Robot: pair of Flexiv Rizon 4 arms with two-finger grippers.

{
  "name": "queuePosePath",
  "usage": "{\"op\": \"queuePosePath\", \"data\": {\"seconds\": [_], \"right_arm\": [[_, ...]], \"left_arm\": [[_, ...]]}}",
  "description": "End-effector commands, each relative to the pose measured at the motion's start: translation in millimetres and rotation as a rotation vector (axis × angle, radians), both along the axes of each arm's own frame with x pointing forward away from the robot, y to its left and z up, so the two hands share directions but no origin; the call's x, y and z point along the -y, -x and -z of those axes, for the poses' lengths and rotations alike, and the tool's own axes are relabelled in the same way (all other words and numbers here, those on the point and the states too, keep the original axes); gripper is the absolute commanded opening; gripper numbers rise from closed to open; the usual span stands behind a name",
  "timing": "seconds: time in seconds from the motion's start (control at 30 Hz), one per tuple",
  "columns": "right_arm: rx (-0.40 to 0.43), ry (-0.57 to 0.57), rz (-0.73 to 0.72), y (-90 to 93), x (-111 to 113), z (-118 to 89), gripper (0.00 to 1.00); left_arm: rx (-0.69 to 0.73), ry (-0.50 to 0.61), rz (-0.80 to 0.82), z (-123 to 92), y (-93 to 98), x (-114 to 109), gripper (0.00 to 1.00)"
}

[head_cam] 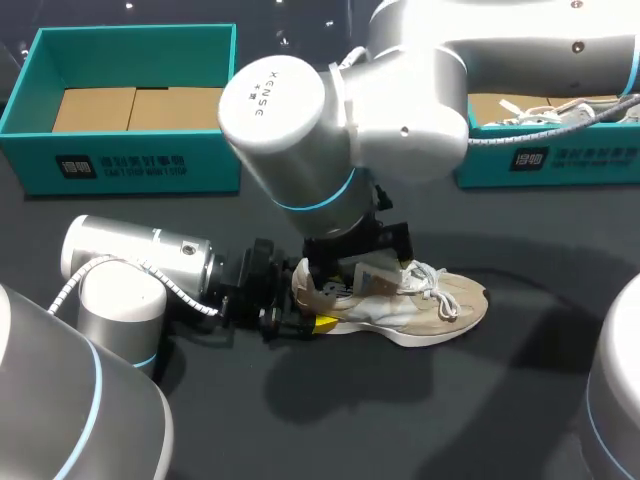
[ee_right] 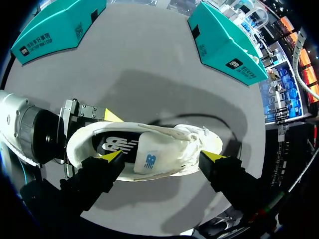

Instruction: Take the shoe out of the shoebox, open the shoe tongue, remove and reinsert the insole, then place the shoe into the shoebox

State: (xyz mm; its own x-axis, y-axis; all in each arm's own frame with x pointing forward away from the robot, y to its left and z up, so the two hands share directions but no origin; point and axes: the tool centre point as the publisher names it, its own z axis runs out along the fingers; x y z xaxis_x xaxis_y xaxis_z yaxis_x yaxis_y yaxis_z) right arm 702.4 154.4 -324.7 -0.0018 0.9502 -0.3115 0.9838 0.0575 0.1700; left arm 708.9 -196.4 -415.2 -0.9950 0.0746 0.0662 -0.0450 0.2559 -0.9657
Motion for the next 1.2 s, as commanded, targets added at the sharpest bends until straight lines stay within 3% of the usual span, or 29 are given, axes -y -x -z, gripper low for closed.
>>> {"op": "queuePosePath", "data": {"seconds": [0.03, 0.73, 1.2], "right_arm": [[0.051, 0.034, 0.088, 9.3, -14.0, 12.8, 1.00], [0.131, 0.125, 0.127, -4.5, 14.2, 33.6, 1.00], [0.136, 0.157, 0.184, 2.5, 37.5, 12.7, 1.00]], "left_arm": [[0.000, 0.000, -0.002, 2.4, 1.1, 0.3, 0.00], [0.000, 0.000, -0.002, 2.4, 1.1, 0.3, 0.00], [0.000, 0.000, -0.002, 2.4, 1.1, 0.3, 0.00]]}}
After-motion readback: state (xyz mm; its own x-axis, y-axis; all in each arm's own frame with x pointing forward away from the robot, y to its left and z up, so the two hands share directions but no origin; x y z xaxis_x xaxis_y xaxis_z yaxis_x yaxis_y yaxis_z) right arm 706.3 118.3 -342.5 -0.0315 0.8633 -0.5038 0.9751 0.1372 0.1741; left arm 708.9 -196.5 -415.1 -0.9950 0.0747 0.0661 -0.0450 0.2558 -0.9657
